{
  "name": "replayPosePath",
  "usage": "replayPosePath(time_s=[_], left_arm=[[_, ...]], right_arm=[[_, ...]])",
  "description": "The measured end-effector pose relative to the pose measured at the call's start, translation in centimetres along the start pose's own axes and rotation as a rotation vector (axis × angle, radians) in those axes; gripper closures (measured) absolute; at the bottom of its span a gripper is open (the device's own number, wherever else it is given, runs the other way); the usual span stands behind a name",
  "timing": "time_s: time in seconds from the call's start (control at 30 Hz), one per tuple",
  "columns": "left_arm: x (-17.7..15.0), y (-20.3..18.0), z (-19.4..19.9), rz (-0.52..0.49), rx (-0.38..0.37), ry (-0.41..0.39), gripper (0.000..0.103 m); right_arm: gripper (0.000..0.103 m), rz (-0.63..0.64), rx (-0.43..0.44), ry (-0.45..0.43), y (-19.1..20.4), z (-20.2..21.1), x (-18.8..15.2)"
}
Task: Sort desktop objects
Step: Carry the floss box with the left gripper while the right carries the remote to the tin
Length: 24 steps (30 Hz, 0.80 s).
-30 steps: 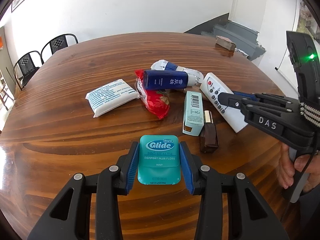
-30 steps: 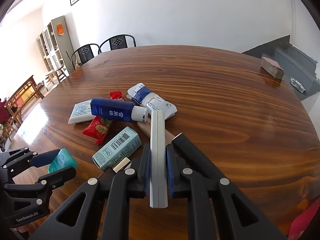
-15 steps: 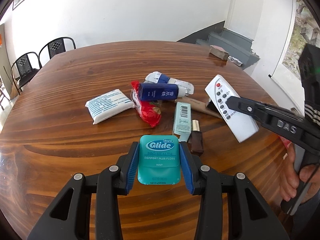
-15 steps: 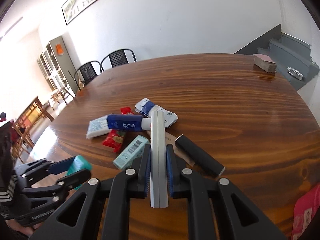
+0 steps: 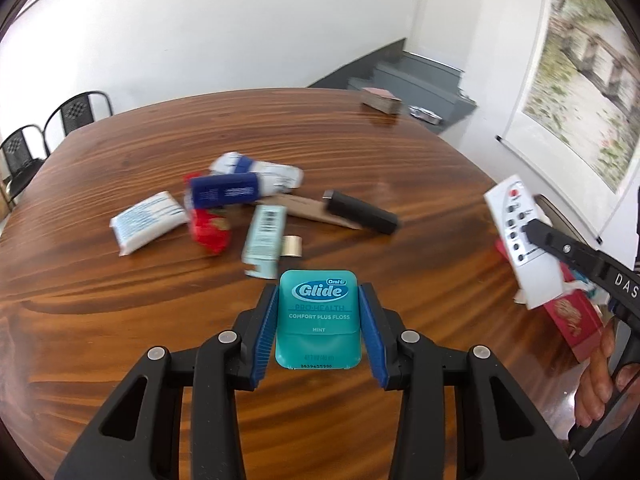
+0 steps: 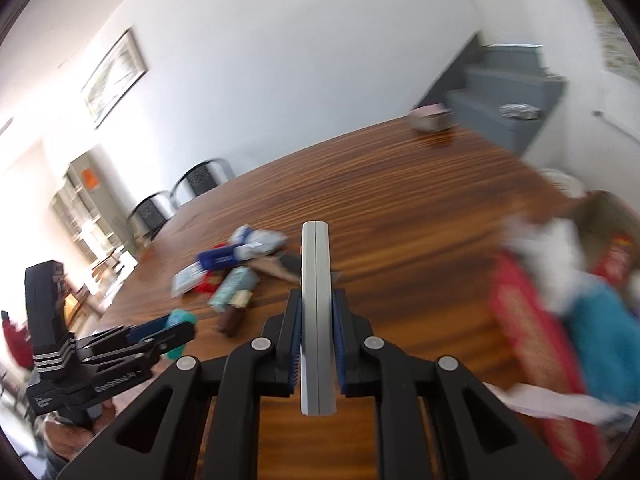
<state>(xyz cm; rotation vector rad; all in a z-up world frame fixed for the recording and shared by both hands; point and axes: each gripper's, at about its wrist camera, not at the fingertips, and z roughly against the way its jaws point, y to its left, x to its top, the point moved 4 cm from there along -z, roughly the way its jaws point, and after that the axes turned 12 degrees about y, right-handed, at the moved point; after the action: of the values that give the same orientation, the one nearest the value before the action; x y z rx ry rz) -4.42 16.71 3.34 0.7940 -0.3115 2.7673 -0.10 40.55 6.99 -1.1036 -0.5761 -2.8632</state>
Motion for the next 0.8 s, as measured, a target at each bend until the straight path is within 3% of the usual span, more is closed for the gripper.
replayPosePath(time_s=[0.37,0.6,0.8], left_arm=[[1.1,-9.8,-0.4,-0.161,-0.075,0.008,0.060],[1.6,-15.6,-1.0,-0.246,-0.137,0.028,0.060],[2.9,-19.4,-1.1,-0.290,-0.188,0.022,0.060]], right_arm=[[0.087,-0.192,-0.196,-0.182,-9.9,9.9,-1.6],[0.087,-0.230,-0.276,-0.201,-13.4,11.7,-2.7],[0.087,-0.263,-0.307,-0.165,-15.4,11.7,-3.5]])
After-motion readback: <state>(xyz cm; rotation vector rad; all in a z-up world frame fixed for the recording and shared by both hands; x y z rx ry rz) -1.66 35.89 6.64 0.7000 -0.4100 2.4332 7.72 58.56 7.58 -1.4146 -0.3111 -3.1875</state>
